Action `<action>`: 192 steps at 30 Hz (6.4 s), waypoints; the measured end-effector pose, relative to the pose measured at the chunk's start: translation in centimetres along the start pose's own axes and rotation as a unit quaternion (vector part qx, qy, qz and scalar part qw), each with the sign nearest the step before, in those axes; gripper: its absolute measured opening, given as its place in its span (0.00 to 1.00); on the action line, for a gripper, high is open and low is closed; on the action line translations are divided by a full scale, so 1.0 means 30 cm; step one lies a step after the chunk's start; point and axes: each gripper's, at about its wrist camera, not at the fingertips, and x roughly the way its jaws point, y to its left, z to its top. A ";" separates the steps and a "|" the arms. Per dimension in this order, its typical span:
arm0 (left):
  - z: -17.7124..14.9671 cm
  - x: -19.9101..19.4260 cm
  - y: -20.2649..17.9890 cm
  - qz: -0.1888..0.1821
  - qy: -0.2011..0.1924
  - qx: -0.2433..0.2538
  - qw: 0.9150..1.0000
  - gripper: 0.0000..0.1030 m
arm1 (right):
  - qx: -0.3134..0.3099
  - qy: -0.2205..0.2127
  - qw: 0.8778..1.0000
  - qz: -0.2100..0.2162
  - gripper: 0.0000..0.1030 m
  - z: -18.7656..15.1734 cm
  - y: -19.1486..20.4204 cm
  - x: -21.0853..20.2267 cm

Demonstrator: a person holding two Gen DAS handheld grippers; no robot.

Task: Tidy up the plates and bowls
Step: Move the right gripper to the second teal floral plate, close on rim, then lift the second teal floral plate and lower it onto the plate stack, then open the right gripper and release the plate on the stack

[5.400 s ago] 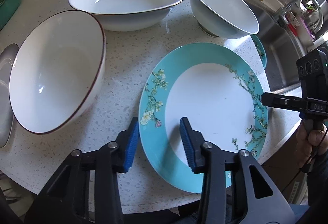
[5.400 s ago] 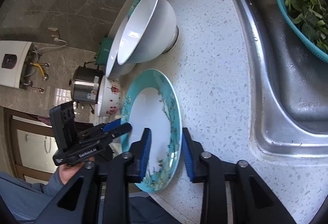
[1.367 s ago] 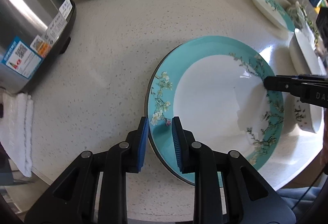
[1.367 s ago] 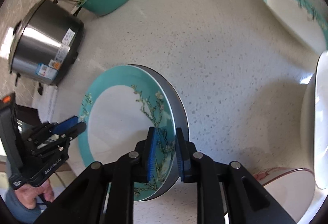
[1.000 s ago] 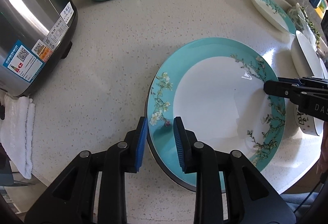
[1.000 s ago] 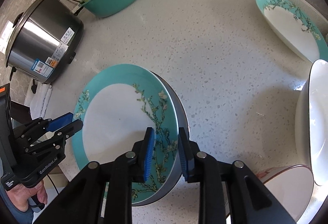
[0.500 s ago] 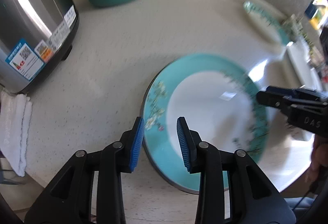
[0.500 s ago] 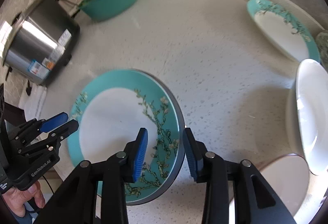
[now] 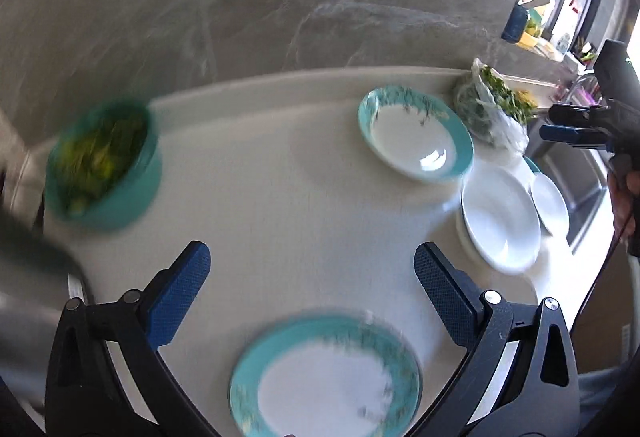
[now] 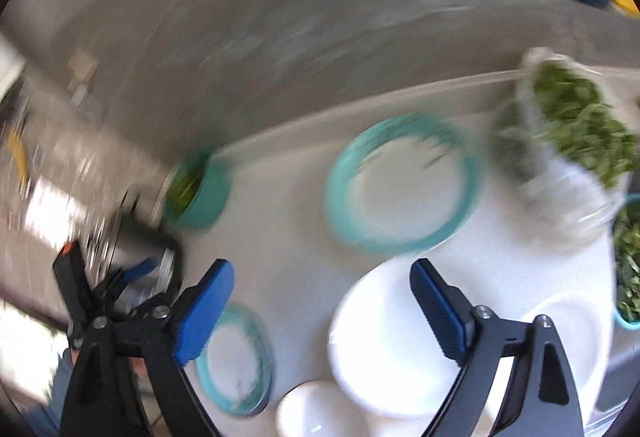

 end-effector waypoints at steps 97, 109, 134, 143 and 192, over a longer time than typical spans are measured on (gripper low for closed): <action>-0.044 0.237 0.038 0.047 0.064 -0.118 0.990 0.16 | -0.059 0.108 0.992 -0.020 0.13 0.001 0.213 0.466; -0.241 -0.042 0.111 0.072 0.028 -0.125 0.989 0.16 | -0.115 0.099 0.988 -0.001 0.13 -0.125 0.435 0.418; -0.733 -0.236 0.105 0.068 0.059 -0.149 0.985 0.17 | -0.165 0.166 0.972 0.000 0.13 -0.505 0.539 0.443; -0.771 -0.185 0.092 0.063 0.061 -0.147 0.985 0.17 | -0.161 0.170 0.972 -0.016 0.13 -0.581 0.499 0.465; -0.765 0.015 0.049 0.074 0.068 -0.149 0.984 0.67 | -0.147 0.161 0.970 -0.106 0.73 -0.655 0.530 0.515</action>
